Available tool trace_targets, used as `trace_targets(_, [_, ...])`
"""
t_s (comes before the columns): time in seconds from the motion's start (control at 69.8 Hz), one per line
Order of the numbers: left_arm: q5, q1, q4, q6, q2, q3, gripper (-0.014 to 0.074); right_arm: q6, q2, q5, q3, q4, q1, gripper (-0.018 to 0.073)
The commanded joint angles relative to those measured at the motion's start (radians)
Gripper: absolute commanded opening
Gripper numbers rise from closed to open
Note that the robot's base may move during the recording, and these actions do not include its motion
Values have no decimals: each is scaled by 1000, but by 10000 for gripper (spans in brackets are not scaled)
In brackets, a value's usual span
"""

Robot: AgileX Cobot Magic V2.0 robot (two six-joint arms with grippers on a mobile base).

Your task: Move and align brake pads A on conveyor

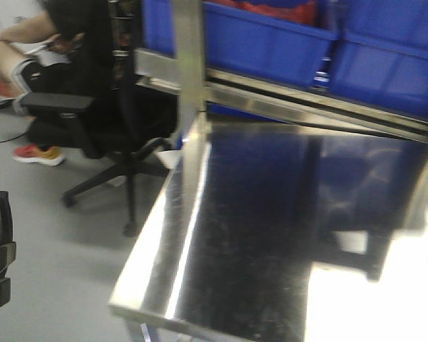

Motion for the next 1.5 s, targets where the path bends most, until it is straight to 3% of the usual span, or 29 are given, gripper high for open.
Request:
trace_targets(0.0, [-72,-2,21,-11,-4,-27,-8,-5,1,-91,-30,-12,-4,-2])
trace_targets(1.489, [-68,-2,21,-11,-4,-27,-8,-5,1,-91,-30,-12,-4,-2])
